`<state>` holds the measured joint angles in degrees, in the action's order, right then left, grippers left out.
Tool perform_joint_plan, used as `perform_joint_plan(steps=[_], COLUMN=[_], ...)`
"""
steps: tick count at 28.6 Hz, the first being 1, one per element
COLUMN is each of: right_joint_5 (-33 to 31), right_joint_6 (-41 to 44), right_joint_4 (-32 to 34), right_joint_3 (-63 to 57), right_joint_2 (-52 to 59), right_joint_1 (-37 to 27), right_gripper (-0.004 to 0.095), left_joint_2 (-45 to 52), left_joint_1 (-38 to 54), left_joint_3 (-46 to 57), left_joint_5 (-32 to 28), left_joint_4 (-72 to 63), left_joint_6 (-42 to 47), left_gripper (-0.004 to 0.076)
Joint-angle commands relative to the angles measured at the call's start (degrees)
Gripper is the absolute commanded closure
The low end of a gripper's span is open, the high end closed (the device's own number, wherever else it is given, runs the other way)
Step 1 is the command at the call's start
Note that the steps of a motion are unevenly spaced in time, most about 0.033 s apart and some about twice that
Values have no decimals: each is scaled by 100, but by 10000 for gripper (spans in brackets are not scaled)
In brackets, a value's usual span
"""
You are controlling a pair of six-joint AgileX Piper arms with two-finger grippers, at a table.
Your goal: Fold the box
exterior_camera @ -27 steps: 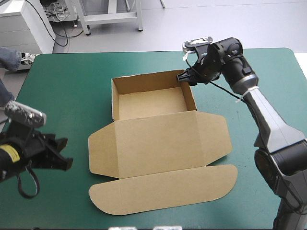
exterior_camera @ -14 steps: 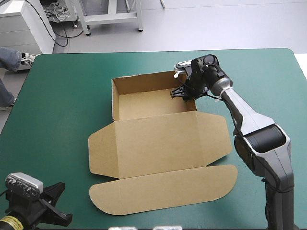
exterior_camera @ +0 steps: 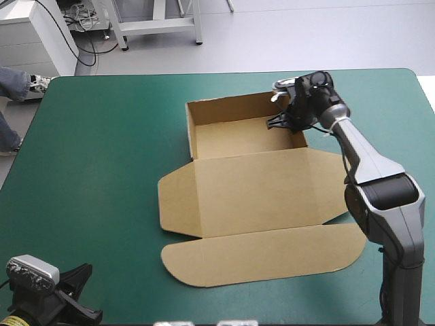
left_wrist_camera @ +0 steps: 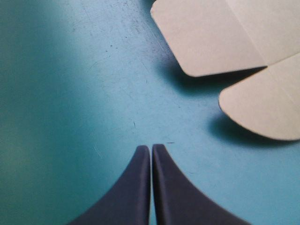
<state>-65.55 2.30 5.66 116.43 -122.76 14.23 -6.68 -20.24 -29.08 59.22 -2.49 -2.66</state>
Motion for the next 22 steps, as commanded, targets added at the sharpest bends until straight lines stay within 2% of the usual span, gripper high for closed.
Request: perform_joint_plan(steps=[1,7,13,18,22], right_joint_5=[105,116,126,137,145], right_joint_6=[-230,-329,-487,-541,-617], right_joint_4=[476,441,441,441,425], right_joint_3=[135,135,135,135,135], right_joint_2=[361,361,361,361,361], right_joint_1=[-790,-2214,-3298,-3940,-4192], right_gripper=[930,930,930,930,930], left_joint_2=[-94,-94,-94,-94,-94], left_joint_1=[-20,-20,-20,-20,-20], left_joint_3=[-144,-144,-144,-127,-127], left_joint_5=[-373,-373,-304,-217,-217], left_joint_4=[-53,-53,-53,-53,-53], left_joint_6=[50,50,68,46,57], left_gripper=[731,731,731,731,731])
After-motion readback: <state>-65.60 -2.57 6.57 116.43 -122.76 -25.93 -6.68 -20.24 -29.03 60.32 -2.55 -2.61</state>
